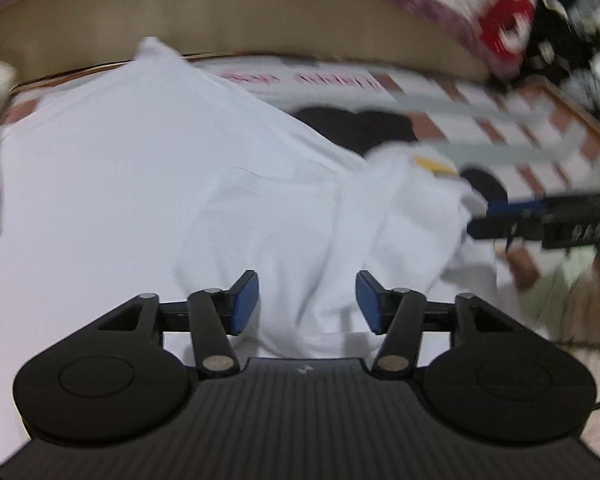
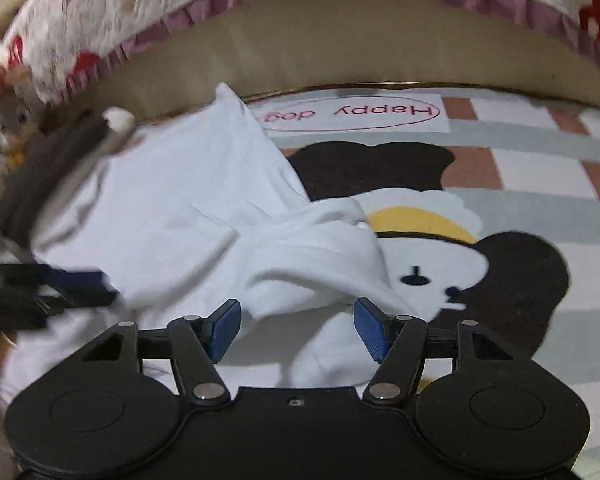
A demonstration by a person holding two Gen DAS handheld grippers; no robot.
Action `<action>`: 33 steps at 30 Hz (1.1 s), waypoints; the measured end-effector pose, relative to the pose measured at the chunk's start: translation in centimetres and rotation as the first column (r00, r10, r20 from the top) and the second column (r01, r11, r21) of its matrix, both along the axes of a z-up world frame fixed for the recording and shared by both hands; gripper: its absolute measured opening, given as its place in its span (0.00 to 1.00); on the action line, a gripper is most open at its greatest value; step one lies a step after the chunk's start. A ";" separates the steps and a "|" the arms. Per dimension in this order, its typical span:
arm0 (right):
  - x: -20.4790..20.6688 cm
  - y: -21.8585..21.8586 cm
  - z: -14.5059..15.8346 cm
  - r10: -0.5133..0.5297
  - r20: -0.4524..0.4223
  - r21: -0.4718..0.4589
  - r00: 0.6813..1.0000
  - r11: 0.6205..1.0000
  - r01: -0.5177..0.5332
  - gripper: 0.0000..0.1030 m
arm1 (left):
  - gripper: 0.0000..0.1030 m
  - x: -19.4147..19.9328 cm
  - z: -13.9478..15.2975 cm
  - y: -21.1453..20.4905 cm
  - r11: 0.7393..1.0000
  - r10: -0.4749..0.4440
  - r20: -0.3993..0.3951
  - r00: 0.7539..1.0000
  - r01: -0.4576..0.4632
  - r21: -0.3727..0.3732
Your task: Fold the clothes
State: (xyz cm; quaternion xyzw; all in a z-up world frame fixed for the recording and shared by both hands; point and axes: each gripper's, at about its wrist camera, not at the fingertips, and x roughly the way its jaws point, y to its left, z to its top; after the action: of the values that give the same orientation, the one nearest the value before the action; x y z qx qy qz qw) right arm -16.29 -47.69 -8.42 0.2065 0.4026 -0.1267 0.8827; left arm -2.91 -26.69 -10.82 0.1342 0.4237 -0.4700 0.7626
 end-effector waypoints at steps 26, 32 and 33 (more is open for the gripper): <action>-0.7 -1.3 -0.6 -0.197 0.009 -0.171 0.980 0.966 0.196 0.05 | 0.05 1.5 3.6 11.0 0.955 0.258 0.120 0.959 -0.234 -0.184; -2.3 -4.0 -0.5 -0.328 0.016 -0.017 0.945 0.945 0.328 0.10 | 0.05 1.0 1.7 13.7 0.956 0.259 -0.009 0.966 -0.257 -0.143; -2.5 -4.0 -0.4 -0.341 0.012 -0.021 0.940 0.940 0.341 0.12 | 0.05 0.7 1.7 14.0 0.957 0.256 -0.007 0.967 -0.254 -0.143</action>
State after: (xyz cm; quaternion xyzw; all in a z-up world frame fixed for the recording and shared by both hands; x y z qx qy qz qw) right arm -18.75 -51.73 -8.87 0.2635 0.3556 -0.2815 0.8514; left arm -2.25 -12.73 -9.09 0.0262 0.3986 -0.3962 0.8267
